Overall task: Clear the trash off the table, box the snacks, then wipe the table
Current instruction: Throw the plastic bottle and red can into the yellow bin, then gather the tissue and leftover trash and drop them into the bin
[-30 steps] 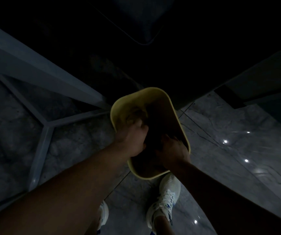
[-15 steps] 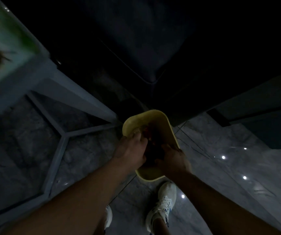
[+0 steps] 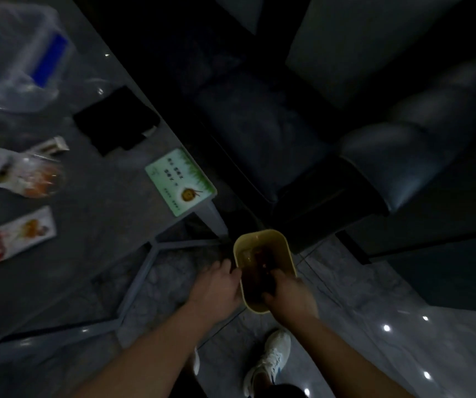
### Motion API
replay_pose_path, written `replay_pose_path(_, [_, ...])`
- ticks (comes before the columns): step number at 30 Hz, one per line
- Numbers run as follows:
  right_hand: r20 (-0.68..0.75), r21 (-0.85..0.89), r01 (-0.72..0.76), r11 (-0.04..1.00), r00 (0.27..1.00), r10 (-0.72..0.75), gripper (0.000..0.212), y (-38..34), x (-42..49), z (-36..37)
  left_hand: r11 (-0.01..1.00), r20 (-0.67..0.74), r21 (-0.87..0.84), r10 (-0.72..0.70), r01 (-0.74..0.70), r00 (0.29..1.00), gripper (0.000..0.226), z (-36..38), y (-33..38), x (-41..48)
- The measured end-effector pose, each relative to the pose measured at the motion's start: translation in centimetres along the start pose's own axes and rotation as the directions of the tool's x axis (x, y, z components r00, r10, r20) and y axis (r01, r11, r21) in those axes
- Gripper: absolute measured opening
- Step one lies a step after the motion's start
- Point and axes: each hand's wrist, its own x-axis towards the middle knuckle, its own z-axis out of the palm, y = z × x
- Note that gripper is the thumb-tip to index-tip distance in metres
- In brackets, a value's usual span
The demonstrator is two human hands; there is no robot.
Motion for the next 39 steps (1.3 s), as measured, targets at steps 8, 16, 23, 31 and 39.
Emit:
replay_pose_path(8, [-0.010,-0.097,0.168,0.981,0.985,-0.169,0.048,-5.4,-4.6,-4.5,0.988,-0.087,-0.020,-0.152,0.151,0.985,0.048,-3.3,-1.0,-8.3])
replay_pose_path(16, [-0.005,-0.150,0.344,0.927,0.937,-0.349,0.035,-10.7,-6.9,-6.9,0.934,-0.165,-0.152,-0.346,0.323,0.924,0.046,-5.7,-3.3,-14.6])
replay_pose_path(23, [0.001,-0.173,0.472,0.864,0.878,-0.479,0.038,-19.5,-7.4,-8.0,0.863,-0.276,-0.278,-0.492,0.421,0.826,0.051,-7.6,-8.4,-19.8])
replay_pose_path(31, [-0.061,-0.171,0.508,0.844,0.850,-0.524,0.028,-31.7,-6.4,-6.6,0.818,-0.334,-0.392,-0.553,0.422,0.763,0.057,-8.0,-19.7,-23.6])
replay_pose_path(39, [-0.076,-0.158,0.503,0.850,0.852,-0.518,0.039,-39.4,-4.6,-6.4,0.797,-0.364,-0.418,-0.586,0.436,0.723,0.051,-10.1,-26.5,-24.7])
